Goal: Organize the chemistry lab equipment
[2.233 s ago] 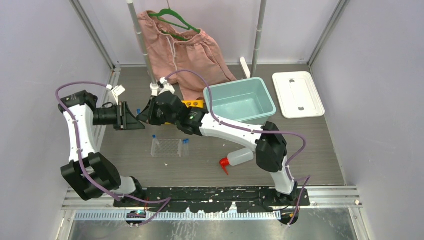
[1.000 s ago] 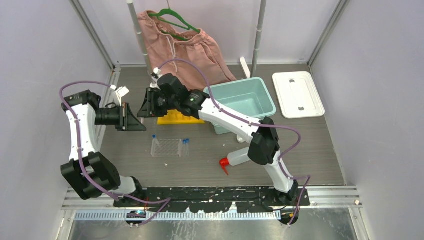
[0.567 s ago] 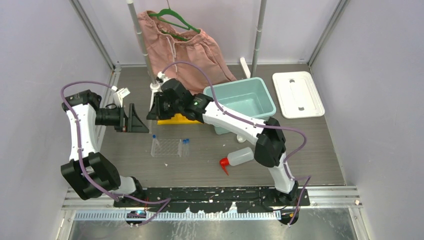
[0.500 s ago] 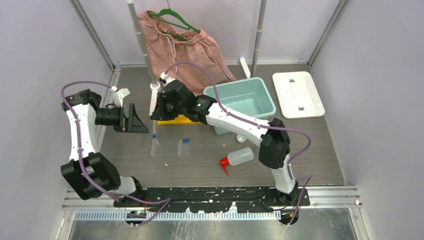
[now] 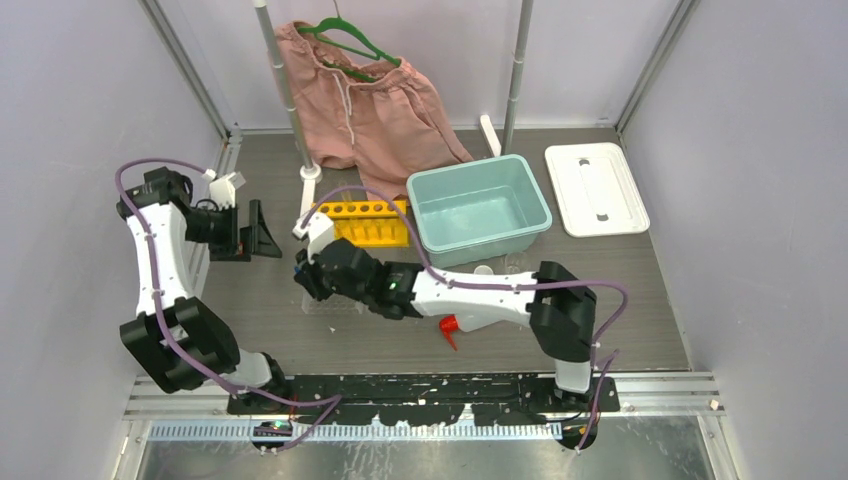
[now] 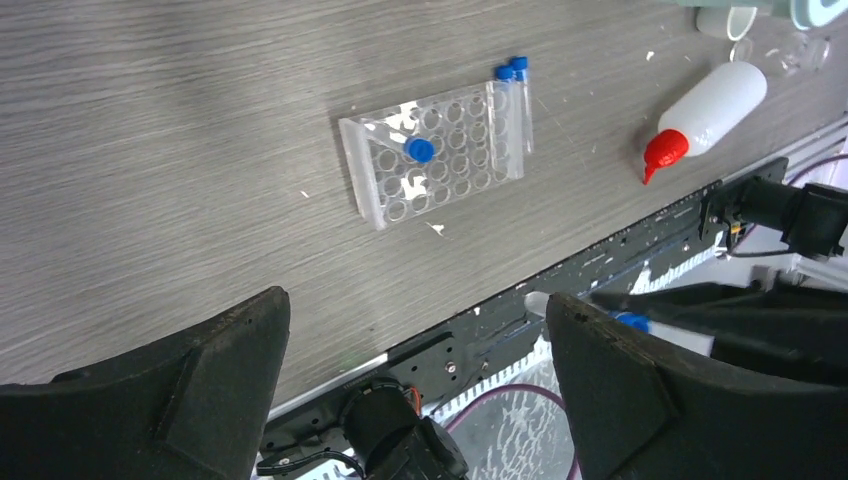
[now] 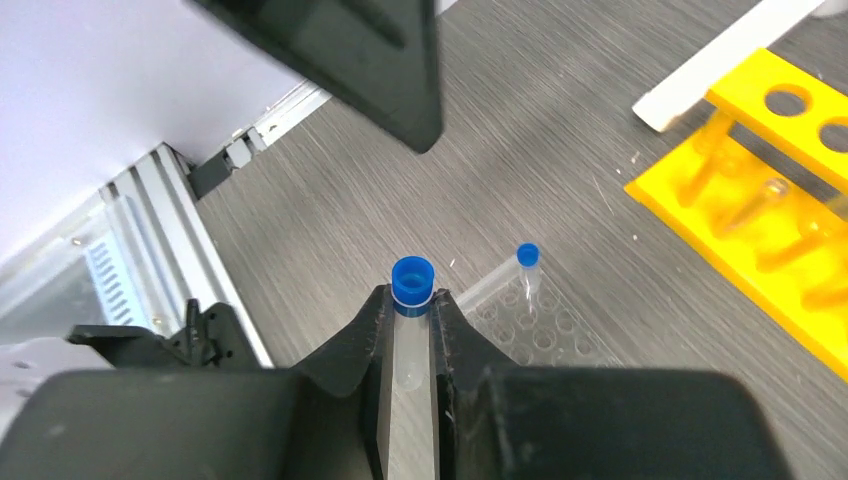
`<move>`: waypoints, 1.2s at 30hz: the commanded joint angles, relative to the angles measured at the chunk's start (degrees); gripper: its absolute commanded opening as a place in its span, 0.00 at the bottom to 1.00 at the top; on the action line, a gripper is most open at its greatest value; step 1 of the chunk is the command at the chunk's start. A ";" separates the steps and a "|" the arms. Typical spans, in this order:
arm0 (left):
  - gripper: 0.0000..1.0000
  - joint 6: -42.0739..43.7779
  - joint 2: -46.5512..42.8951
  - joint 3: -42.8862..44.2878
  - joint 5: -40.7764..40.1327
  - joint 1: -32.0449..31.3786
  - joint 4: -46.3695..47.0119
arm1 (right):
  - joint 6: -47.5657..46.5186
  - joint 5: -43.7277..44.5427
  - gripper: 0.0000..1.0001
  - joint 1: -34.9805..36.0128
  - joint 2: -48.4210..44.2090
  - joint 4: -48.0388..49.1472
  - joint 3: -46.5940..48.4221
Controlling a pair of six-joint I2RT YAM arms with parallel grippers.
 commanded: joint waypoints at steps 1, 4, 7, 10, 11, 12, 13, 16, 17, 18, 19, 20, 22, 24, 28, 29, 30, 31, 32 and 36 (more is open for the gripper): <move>1.00 -2.75 2.13 1.80 -2.10 1.18 2.96 | -7.82 4.03 0.01 1.13 3.37 16.61 -2.49; 1.00 -2.25 3.03 1.93 -2.29 1.71 2.49 | -10.92 6.18 0.01 2.55 6.66 20.37 -3.22; 1.00 -1.94 3.15 1.84 -2.26 2.12 2.74 | -13.38 8.28 0.01 3.59 9.17 23.95 -3.82; 1.00 -1.85 3.23 1.62 -1.89 2.22 2.88 | -14.72 9.97 0.01 3.92 11.48 26.29 -4.24; 1.00 -1.78 3.29 1.53 -1.68 2.21 2.85 | -15.02 10.14 0.01 3.94 12.04 26.94 -4.26; 1.00 -1.67 3.39 1.49 -1.46 2.20 2.80 | -15.32 10.24 0.01 3.94 12.59 27.44 -4.25; 1.00 -1.60 3.53 1.43 -1.24 2.20 2.76 | -15.56 10.27 0.01 3.89 13.04 27.70 -4.25; 1.00 -1.36 3.91 1.15 -0.98 2.26 2.72 | -15.81 10.27 0.01 3.92 14.15 28.61 -4.40; 1.00 -1.36 4.09 1.06 -0.91 2.22 2.72 | -15.82 10.17 0.01 3.93 14.47 28.80 -4.33; 1.00 -1.30 4.30 0.97 -0.91 2.24 2.74 | -15.68 10.01 0.01 3.89 14.69 28.98 -4.27; 1.00 -1.13 4.35 0.96 -0.85 2.27 2.64 | -15.65 9.84 0.01 3.88 14.87 29.09 -4.19; 1.00 -1.05 4.55 0.88 -0.80 2.27 2.62 | -15.42 9.69 0.01 3.89 15.06 29.13 -4.27; 1.00 -1.03 4.71 0.91 -0.74 2.24 2.53 | -15.14 9.16 0.01 3.95 15.34 29.17 -4.29; 1.00 -1.00 4.83 0.87 -0.58 2.19 2.48 | -14.65 8.92 0.01 3.89 15.62 29.28 -4.32; 1.00 -1.01 4.90 0.78 0.03 2.25 2.35 | -14.02 8.18 0.01 3.97 16.13 29.49 -4.49; 1.00 -0.93 4.90 0.89 0.09 2.19 2.27 | -13.84 7.99 0.01 3.95 16.26 29.41 -4.53; 1.00 -0.81 4.92 0.92 0.17 2.19 2.18 | -13.60 7.91 0.01 3.89 16.26 29.39 -4.60; 1.00 -0.79 5.04 0.87 0.22 2.20 2.14 | -13.50 7.69 0.01 3.88 16.40 29.29 -4.71; 1.00 -0.83 4.97 0.87 0.23 2.26 2.14 | -13.27 7.53 0.01 3.91 16.37 29.31 -4.77; 1.00 -0.72 4.91 0.87 0.59 2.24 2.05 | -12.88 7.39 0.01 3.92 16.44 29.25 -5.07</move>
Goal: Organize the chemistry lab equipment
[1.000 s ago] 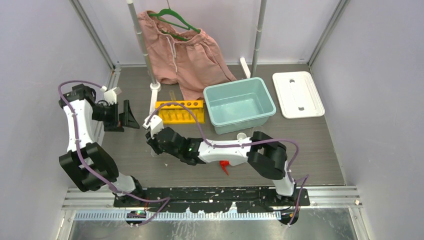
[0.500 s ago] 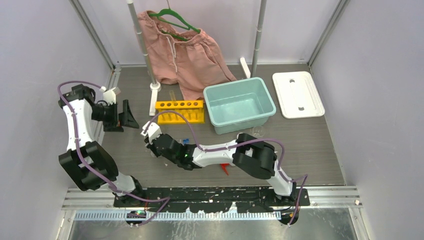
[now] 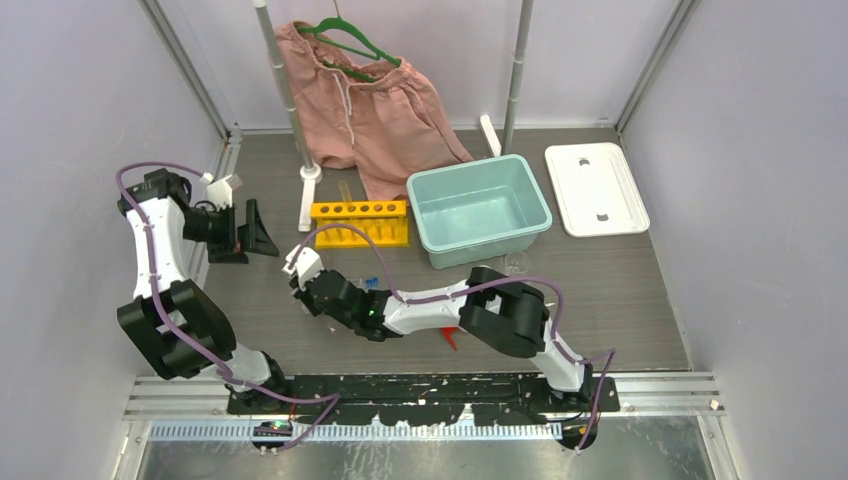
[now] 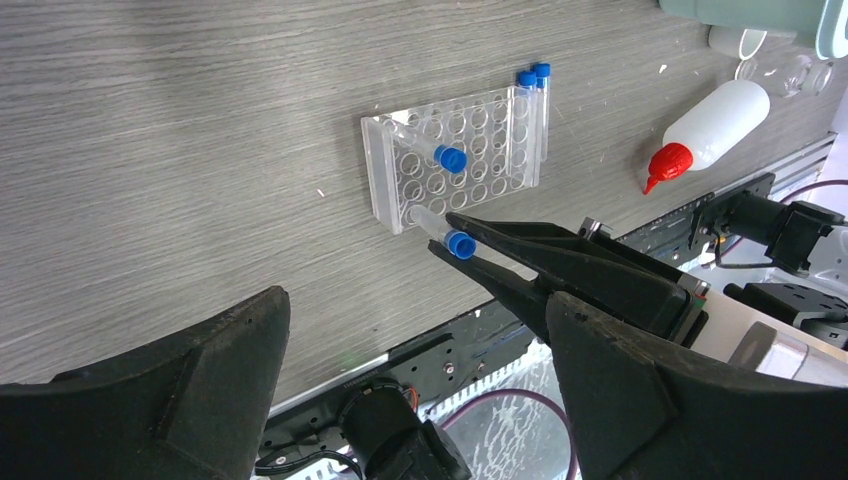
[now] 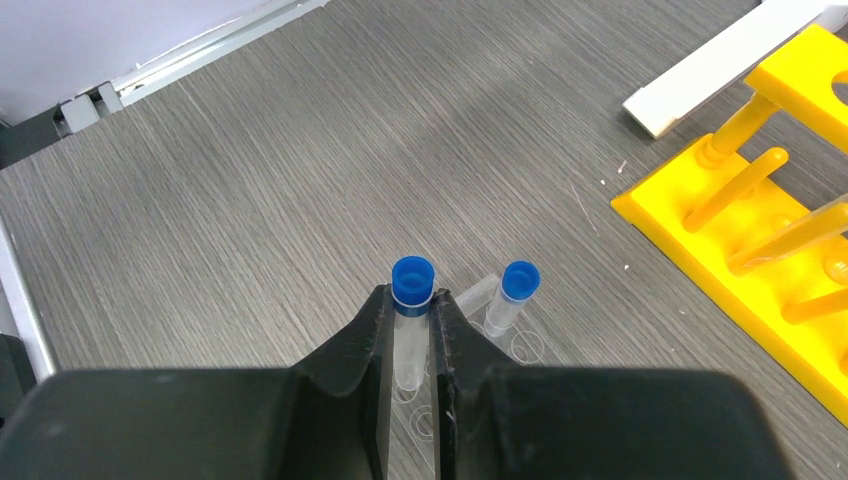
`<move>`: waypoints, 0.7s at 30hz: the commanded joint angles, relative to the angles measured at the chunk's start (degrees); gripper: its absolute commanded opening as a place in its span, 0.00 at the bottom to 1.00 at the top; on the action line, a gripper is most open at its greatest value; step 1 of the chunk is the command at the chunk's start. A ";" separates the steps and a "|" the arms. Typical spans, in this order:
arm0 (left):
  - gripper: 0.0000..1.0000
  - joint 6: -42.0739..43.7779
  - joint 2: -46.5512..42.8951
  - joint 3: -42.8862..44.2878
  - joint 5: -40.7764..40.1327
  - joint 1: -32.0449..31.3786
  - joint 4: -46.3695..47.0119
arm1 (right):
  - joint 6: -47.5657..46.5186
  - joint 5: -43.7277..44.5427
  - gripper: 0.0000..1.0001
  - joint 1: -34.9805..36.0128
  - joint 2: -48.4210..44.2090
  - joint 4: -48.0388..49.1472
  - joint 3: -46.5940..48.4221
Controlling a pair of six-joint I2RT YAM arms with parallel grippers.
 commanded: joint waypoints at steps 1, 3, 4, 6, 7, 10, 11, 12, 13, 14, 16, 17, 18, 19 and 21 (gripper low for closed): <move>1.00 1.19 -0.14 0.85 2.16 0.40 0.15 | 1.06 -0.07 0.01 0.36 -0.38 3.74 -0.25; 1.00 1.26 -0.23 0.85 2.12 0.42 -0.01 | 1.15 -0.07 0.01 0.34 -0.16 3.74 -0.35; 1.00 1.30 -0.31 0.85 2.11 0.45 -0.11 | 1.16 -0.06 0.01 0.39 -0.08 3.86 -0.42; 1.00 1.60 -0.46 0.79 2.15 0.41 -0.14 | 1.15 -0.06 0.01 0.39 0.15 3.91 -0.41; 1.00 1.69 -0.54 0.77 2.16 0.41 -0.18 | 1.15 -0.06 0.01 0.44 0.29 3.94 -0.33; 1.00 1.99 -0.75 0.69 2.16 0.37 -0.37 | 1.29 -0.06 0.01 0.35 0.63 3.90 -0.26; 1.00 2.07 -0.75 0.70 2.16 0.44 -0.39 | 1.33 -0.06 0.01 0.37 0.73 3.90 -0.24; 1.00 2.11 -0.77 0.69 2.16 0.46 -0.40 | 1.38 -0.13 0.01 0.40 0.76 3.77 -0.30; 1.00 2.14 -0.76 0.72 2.10 0.39 -0.40 | 1.42 -0.15 0.01 0.41 0.83 3.69 -0.28; 1.00 2.17 -0.77 0.75 2.11 0.41 -0.42 | 1.50 -0.20 0.01 0.36 0.92 3.73 -0.29; 1.00 2.28 -0.77 0.80 2.02 0.41 -0.45 | 1.49 -0.23 0.01 0.37 1.04 3.63 -0.36; 1.00 2.37 -0.77 0.77 2.02 0.48 -0.50 | 1.57 -0.24 0.01 0.35 1.07 3.63 -0.46; 1.00 2.51 -0.73 0.80 2.14 0.44 -0.56 | 1.59 -0.16 0.01 0.38 1.19 3.64 -0.48; 1.00 2.58 -0.76 0.69 2.20 0.44 -0.64 | 1.60 -0.22 0.01 0.36 1.25 3.59 -0.55; 1.00 2.72 -0.83 0.74 2.25 0.45 -0.75 | 1.57 -0.24 0.01 0.33 1.22 3.66 -0.79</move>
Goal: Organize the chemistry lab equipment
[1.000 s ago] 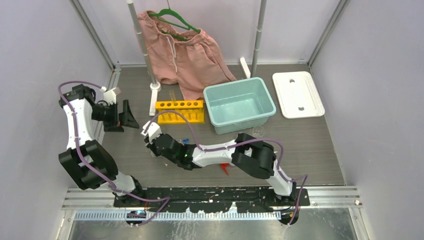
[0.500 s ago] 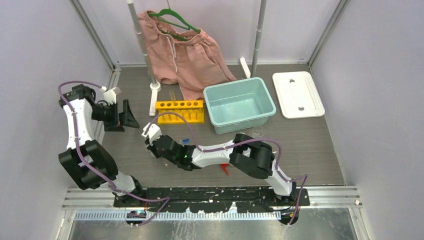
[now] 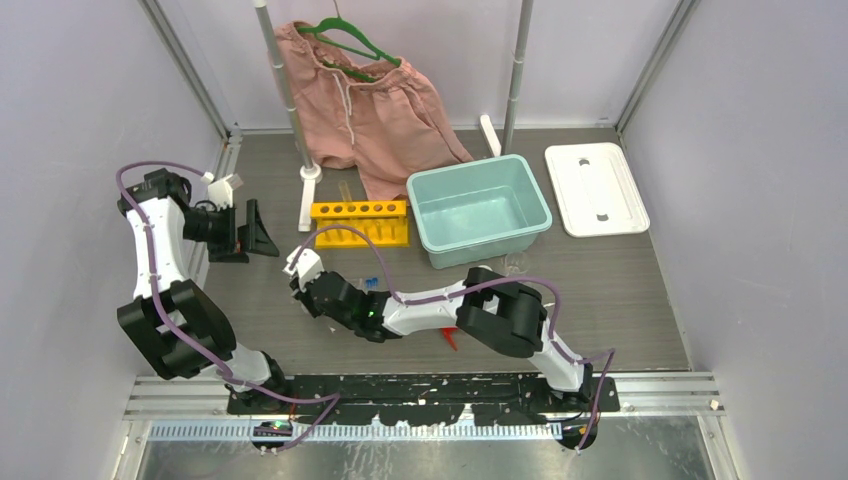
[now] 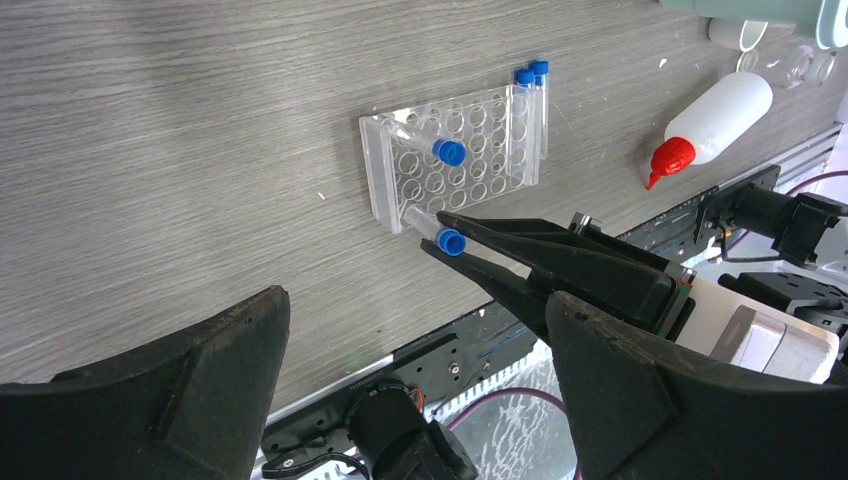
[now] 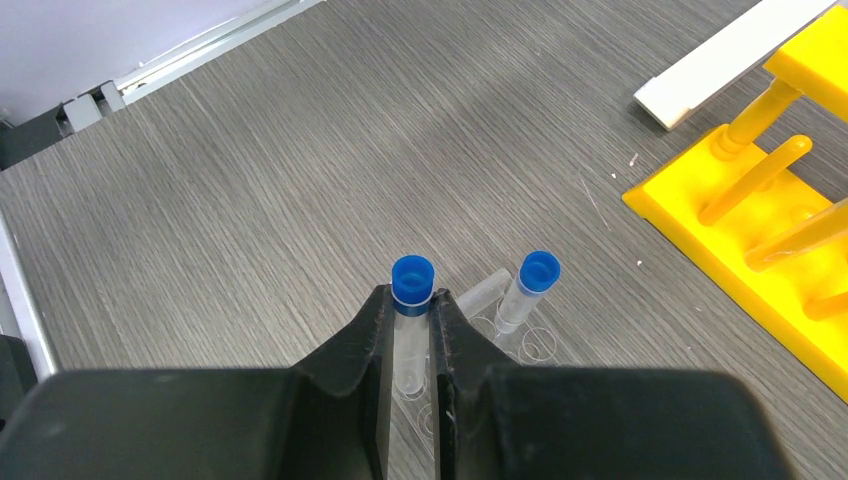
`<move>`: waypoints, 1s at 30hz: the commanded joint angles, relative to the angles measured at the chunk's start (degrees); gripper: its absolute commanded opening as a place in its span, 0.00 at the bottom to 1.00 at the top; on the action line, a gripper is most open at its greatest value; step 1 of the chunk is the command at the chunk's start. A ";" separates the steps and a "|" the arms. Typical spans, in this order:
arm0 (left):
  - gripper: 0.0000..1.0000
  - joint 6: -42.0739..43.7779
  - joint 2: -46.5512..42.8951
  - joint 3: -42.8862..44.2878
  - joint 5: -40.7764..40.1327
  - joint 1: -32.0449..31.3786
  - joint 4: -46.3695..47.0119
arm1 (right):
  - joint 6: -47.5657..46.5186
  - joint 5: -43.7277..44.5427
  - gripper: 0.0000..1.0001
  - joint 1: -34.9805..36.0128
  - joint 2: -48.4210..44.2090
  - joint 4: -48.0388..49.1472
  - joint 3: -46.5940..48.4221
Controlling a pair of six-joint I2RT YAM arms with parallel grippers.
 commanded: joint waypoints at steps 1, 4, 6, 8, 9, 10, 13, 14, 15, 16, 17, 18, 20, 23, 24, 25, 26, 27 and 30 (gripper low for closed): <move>1.00 1.39 -0.85 0.76 1.59 0.38 -0.67 | 0.35 0.00 0.01 0.36 0.25 2.84 -0.68; 1.00 1.55 -0.94 0.85 1.44 0.40 -0.67 | 0.20 0.13 0.01 0.40 -0.13 4.08 -2.08; 1.00 1.63 -0.99 0.89 1.29 0.42 -0.75 | 0.24 0.13 0.01 0.35 -0.42 5.33 -3.32; 1.00 1.60 -1.03 1.01 1.28 0.46 -0.96 | 0.24 0.13 0.01 0.38 -0.69 6.46 -4.14; 1.00 1.58 -1.03 1.14 1.24 0.46 -1.01 | 0.24 0.08 0.01 0.36 -0.67 6.95 -4.46; 1.00 1.64 -1.03 1.30 1.32 0.46 -1.11 | 0.31 0.09 0.01 0.40 -0.79 7.24 -4.71; 1.00 1.73 -1.27 1.57 1.33 0.47 -1.41 | 0.81 0.71 0.01 0.33 -1.45 9.56 -6.15; 1.00 1.74 -1.41 1.48 1.34 0.53 -1.38 | 0.98 0.97 0.01 0.37 -1.57 10.09 -6.47; 1.00 1.77 -1.46 1.47 1.35 0.49 -1.30 | 1.03 1.13 0.01 0.36 -1.67 10.14 -6.55; 1.00 1.80 -1.54 1.49 1.37 0.51 -1.29 | 1.15 1.46 0.01 0.37 -1.73 10.21 -6.61; 1.00 1.79 -1.63 1.47 1.37 0.53 -1.28 | 1.45 1.69 0.01 0.36 -1.72 10.40 -6.74; 1.00 1.81 -1.65 1.46 1.45 0.51 -1.35 | 1.69 1.80 0.01 0.32 -1.77 10.67 -6.96; 1.00 1.82 -1.71 1.47 1.46 0.46 -1.39 | 2.51 2.49 0.01 0.33 -1.81 10.97 -7.26; 1.00 1.74 -1.90 1.46 1.45 0.47 -1.37 | 3.11 4.70 0.01 0.34 -1.95 11.90 -8.04; 1.00 1.69 -1.89 1.51 1.55 0.50 -1.37 | 2.97 6.28 0.01 0.32 -2.32 13.43 -9.14; 1.00 1.72 -1.91 1.51 1.59 0.49 -1.37 | 2.99 6.84 0.01 0.35 -2.57 13.73 -9.43; 1.00 1.68 -1.88 1.48 1.59 0.46 -1.37 | 2.97 6.93 0.01 0.32 -2.71 13.88 -9.58; 1.00 1.62 -1.96 1.44 1.64 0.48 -1.39 | 3.15 6.71 0.01 0.36 -2.80 13.91 -9.68; 1.00 1.62 -1.91 1.37 1.94 0.53 -1.37 | 4.44 5.31 0.01 0.33 -3.08 13.67 -9.61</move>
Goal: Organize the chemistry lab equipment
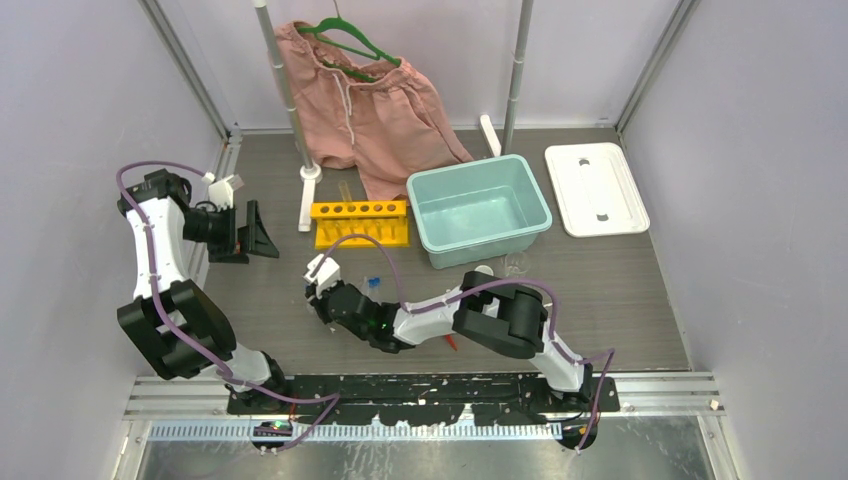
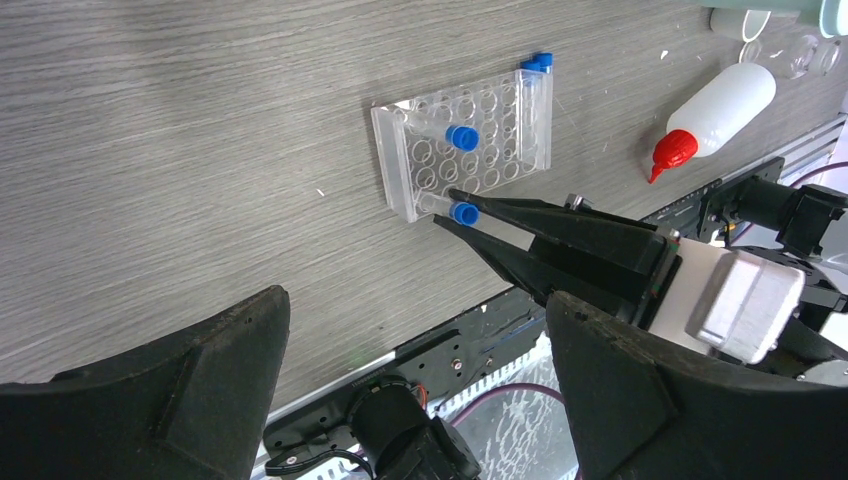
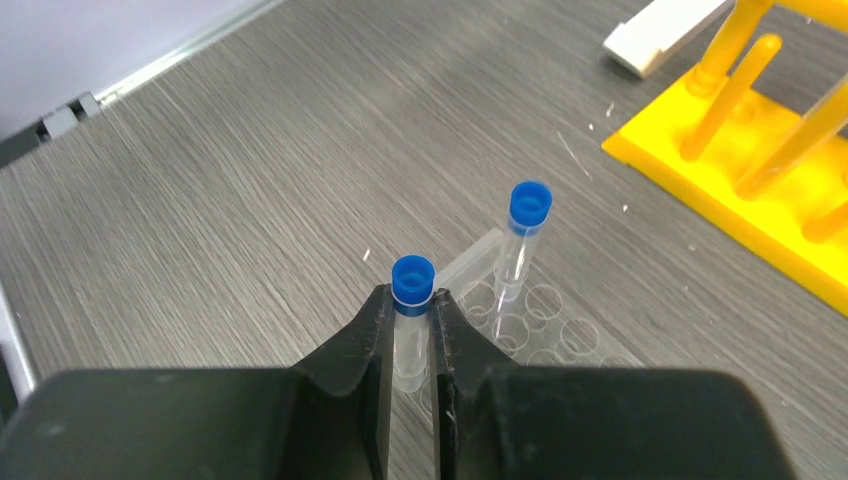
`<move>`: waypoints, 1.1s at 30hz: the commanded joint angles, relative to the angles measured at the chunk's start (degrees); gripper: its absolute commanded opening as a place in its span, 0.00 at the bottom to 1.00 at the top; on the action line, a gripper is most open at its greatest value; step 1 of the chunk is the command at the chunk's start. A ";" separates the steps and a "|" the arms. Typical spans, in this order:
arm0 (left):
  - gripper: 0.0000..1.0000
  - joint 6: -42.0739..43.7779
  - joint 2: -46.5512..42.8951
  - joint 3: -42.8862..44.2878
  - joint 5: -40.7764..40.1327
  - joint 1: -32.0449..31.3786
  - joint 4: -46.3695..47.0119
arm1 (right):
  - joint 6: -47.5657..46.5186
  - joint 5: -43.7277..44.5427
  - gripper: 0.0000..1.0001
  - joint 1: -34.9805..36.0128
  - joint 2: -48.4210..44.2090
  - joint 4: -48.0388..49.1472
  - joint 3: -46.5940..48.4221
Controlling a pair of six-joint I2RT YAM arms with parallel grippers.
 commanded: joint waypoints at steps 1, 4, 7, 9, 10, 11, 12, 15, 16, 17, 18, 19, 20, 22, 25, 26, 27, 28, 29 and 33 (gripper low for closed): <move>1.00 0.46 -1.92 1.38 1.96 0.44 -0.74 | 2.05 0.85 0.01 0.24 -2.70 0.70 -0.27; 1.00 0.48 -2.03 1.31 1.94 0.42 -0.71 | 1.93 -0.21 0.01 0.34 -2.34 -0.46 0.66; 1.00 0.64 -2.15 1.30 1.74 0.42 -0.73 | 1.15 0.01 0.01 0.34 -2.18 -0.35 0.42; 1.00 0.84 -2.23 1.34 1.71 0.42 -0.73 | 0.87 -0.05 0.03 0.34 -2.30 -0.30 0.03; 1.00 0.84 -2.20 1.36 1.63 0.48 -0.73 | 0.74 -0.03 0.06 0.37 -2.35 -0.26 -0.16; 1.00 0.81 -2.24 1.37 1.66 0.49 -0.72 | 0.62 -0.13 0.11 0.31 -2.39 -0.26 -0.28; 1.00 0.81 -2.16 1.37 1.70 0.47 -0.72 | 0.36 -0.19 0.16 0.33 -2.59 -0.30 -0.45; 1.00 0.78 -2.03 1.48 1.76 0.43 -0.85 | -0.40 0.22 0.32 0.47 -3.92 -1.33 -0.75; 1.00 0.79 -2.06 1.46 1.74 0.42 -1.00 | -0.41 0.97 0.40 0.45 -4.75 -2.15 -0.75; 1.00 0.83 -2.07 1.54 1.78 0.42 -1.05 | -0.31 2.00 0.48 0.43 -5.88 -3.44 -0.61; 1.00 0.93 -2.21 1.55 1.79 0.43 -1.13 | 0.08 3.26 0.57 0.47 -7.08 -5.05 -0.49; 1.00 0.89 -2.30 1.56 1.78 0.43 -1.15 | 0.62 4.32 0.64 0.39 -8.47 -6.79 -0.35; 1.00 1.03 -2.47 1.50 1.83 0.46 -1.15 | 1.14 5.50 0.70 0.42 -10.02 -8.84 -0.21; 1.00 0.94 -2.53 1.51 1.85 0.49 -1.20 | 2.91 7.58 0.85 0.42 -12.95 -14.15 0.42; 1.00 0.94 -2.66 2.35 1.77 0.43 -1.77 | 6.23 12.20 1.00 0.35 -17.84 -24.68 1.74; 1.00 0.94 -2.67 2.68 1.77 0.48 -2.03 | 7.67 14.37 1.00 0.38 -19.14 -28.41 2.37; 1.00 1.01 -2.72 3.01 1.79 0.42 -2.34 | 10.26 16.32 1.00 0.14 -20.20 -33.40 3.61; 1.00 1.12 -2.84 3.30 1.79 0.44 -2.61 | 12.92 17.43 1.00 -0.12 -20.90 -40.10 5.66; 1.00 1.22 -2.93 3.57 1.67 0.42 -2.91 | 15.72 17.42 1.00 -1.03 -21.30 -46.32 7.53; 1.00 1.20 -3.36 4.14 1.18 0.47 -3.07 | 23.89 11.34 1.00 -4.70 -23.62 -59.03 8.25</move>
